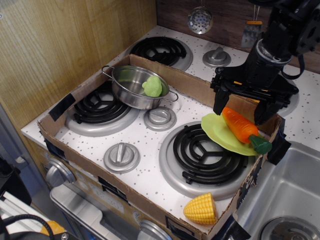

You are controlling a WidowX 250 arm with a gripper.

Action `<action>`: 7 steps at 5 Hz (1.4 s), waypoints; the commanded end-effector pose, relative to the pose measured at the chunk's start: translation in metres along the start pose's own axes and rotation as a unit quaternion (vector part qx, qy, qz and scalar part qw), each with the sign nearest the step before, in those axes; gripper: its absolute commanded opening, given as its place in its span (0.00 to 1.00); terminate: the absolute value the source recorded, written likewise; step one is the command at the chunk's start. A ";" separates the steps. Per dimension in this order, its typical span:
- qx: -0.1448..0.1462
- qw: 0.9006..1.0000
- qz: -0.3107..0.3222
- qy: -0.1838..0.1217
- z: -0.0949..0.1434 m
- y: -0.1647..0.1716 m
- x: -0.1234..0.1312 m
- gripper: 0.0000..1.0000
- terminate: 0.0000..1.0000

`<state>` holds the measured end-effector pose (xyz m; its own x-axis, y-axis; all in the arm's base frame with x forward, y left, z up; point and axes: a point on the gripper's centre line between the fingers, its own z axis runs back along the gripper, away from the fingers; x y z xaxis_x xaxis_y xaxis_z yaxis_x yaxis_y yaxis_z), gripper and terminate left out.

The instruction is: Take carrot off plate

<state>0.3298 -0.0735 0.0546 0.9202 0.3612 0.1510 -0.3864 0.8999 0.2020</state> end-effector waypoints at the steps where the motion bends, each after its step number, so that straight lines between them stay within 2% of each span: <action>1: -0.034 0.999 0.023 -0.016 -0.002 -0.005 0.011 1.00 0.00; 2: -0.050 0.998 0.031 -0.007 -0.010 -0.007 0.008 1.00 0.00; 3: -0.059 0.997 0.038 -0.011 -0.018 -0.010 0.004 1.00 0.00; 4: -0.064 0.997 0.044 -0.011 -0.019 -0.011 0.003 0.00 0.00; 6: -0.053 0.996 0.065 -0.017 -0.005 -0.014 0.003 0.00 0.00; 7: -0.088 0.994 0.061 -0.007 0.012 -0.009 0.003 0.00 0.00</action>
<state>0.3243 -0.0858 0.0430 0.8746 0.4685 0.1247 -0.4779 0.8764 0.0588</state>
